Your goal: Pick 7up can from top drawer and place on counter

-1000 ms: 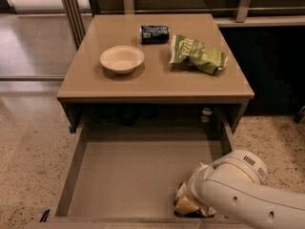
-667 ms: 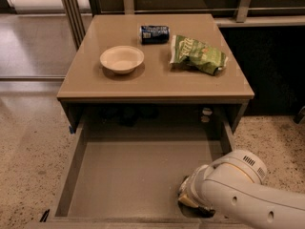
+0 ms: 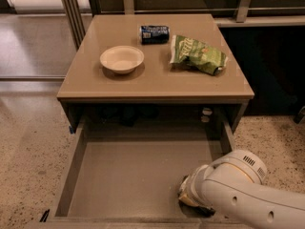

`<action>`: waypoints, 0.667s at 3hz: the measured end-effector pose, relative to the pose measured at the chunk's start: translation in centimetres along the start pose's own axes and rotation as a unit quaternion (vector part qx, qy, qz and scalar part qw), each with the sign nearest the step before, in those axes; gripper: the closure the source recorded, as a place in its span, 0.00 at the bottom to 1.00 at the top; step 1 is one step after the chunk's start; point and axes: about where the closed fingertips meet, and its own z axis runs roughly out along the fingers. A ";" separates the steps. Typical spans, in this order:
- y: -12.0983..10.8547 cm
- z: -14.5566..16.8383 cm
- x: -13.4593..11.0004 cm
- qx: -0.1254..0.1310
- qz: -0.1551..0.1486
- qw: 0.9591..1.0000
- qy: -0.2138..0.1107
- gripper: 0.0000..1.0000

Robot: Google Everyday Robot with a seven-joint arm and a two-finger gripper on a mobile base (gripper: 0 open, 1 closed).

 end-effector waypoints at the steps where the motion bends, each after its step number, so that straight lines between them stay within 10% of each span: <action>1: 0.0 0.0 0.0 0.000 0.000 1.000 0.000 1.00; 2: 0.0 -0.6 -1.2 -0.008 -0.018 1.000 -0.010 1.00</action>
Offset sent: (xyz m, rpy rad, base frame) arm 0.0090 0.0222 0.0453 0.0471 -0.0060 0.1615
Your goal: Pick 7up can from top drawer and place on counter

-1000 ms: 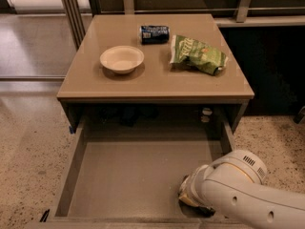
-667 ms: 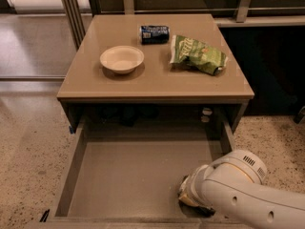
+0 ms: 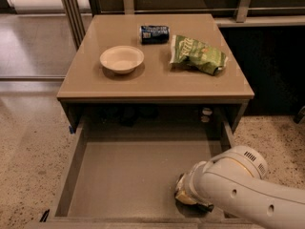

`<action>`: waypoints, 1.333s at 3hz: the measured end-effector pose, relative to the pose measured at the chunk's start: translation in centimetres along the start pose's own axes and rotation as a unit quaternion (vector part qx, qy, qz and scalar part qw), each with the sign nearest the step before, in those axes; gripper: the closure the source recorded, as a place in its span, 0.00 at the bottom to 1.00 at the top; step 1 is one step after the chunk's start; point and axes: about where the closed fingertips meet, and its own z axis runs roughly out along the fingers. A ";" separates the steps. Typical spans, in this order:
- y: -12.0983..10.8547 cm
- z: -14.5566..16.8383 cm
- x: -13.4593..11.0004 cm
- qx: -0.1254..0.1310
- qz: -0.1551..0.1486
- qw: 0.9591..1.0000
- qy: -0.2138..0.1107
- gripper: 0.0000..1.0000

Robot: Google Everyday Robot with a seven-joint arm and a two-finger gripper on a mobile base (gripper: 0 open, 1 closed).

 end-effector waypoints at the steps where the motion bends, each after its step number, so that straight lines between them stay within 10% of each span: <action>1: -1.3 -3.7 -5.2 -0.010 -0.017 0.999 -0.034 1.00; 4: -6.4 -16.5 -21.2 0.041 -0.173 0.973 -0.145 1.00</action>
Offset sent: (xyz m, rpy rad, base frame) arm 0.0805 0.1167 0.2092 0.0655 -0.2438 0.4255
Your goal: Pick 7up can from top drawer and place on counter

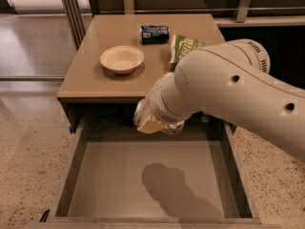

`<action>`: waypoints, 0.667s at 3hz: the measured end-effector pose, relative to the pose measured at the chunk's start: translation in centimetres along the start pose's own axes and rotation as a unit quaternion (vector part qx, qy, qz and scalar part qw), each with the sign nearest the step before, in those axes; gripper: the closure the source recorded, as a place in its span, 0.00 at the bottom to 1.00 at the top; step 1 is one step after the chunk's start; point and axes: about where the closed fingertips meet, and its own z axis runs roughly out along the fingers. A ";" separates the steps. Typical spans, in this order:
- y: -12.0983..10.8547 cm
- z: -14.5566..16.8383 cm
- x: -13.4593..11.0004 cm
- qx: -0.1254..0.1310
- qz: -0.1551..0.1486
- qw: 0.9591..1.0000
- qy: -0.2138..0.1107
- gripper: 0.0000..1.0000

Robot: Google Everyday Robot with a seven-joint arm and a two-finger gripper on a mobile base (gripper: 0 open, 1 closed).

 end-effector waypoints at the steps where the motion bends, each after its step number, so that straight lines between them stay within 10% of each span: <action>1: 0.0 0.0 0.0 0.000 0.000 1.000 0.000 1.00; 2: -0.9 0.0 0.4 0.003 -0.004 1.000 -0.015 1.00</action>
Offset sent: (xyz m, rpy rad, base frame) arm 0.0230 -0.0176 0.0019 0.0630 -0.0370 0.0434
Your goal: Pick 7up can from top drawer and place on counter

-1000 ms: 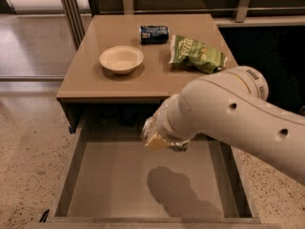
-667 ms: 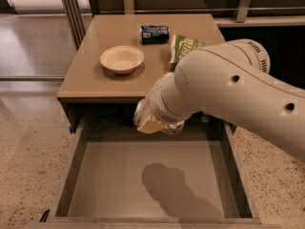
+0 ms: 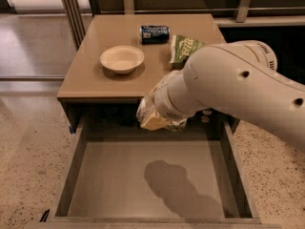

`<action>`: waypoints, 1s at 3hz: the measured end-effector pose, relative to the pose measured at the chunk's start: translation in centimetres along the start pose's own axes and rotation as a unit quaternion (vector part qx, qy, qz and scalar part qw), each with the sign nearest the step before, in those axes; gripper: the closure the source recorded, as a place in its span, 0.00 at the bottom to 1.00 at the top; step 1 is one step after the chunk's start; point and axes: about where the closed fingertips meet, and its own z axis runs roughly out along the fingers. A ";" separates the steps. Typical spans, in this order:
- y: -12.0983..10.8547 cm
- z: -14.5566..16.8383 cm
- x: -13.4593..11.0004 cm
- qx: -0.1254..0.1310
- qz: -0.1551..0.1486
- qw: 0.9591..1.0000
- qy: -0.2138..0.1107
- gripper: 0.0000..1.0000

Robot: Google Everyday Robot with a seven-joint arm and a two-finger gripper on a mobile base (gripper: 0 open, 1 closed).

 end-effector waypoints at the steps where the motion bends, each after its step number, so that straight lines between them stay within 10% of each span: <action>1: -3.5 0.0 1.8 0.009 0.007 1.000 0.002 1.00; 3: -12.2 0.2 4.2 0.035 0.013 0.999 -0.010 1.00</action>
Offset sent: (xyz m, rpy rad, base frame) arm 0.1203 -0.0853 0.0349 0.0307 -0.0528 -0.0526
